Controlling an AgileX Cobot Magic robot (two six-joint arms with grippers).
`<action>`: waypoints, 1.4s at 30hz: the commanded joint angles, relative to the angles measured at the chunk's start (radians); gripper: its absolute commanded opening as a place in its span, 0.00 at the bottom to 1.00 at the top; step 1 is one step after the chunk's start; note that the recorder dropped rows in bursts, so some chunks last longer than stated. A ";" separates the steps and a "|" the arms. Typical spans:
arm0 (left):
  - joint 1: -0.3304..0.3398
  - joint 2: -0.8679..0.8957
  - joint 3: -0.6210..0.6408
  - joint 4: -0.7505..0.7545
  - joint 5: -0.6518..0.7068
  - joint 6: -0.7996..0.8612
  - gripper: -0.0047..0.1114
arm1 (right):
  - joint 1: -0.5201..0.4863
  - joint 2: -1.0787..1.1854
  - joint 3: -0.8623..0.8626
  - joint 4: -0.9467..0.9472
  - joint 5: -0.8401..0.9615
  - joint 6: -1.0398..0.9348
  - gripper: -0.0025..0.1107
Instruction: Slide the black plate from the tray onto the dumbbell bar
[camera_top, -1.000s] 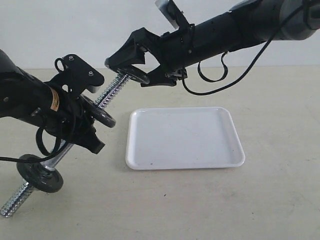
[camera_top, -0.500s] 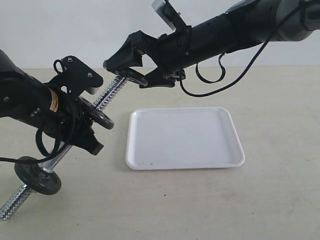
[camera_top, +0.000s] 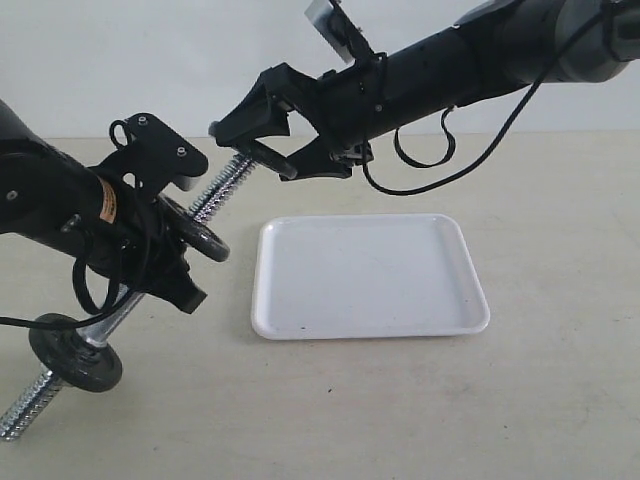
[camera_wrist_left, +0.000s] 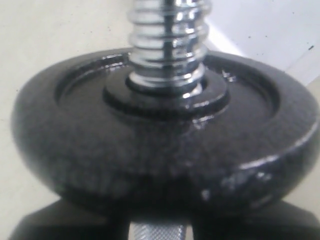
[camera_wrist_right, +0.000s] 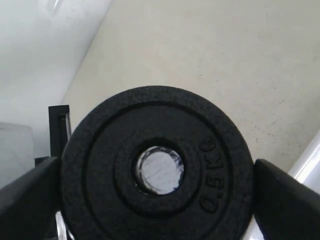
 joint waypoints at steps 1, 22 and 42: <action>-0.005 -0.040 -0.042 0.033 -0.952 0.028 0.08 | 0.009 -0.017 -0.009 0.122 0.169 -0.012 0.02; -0.005 -0.040 -0.042 0.012 -1.009 0.077 0.08 | 0.009 -0.017 -0.011 0.121 0.230 -0.050 0.02; -0.005 -0.040 -0.042 0.010 -1.024 0.076 0.08 | 0.009 -0.017 -0.011 0.022 0.079 -0.107 0.95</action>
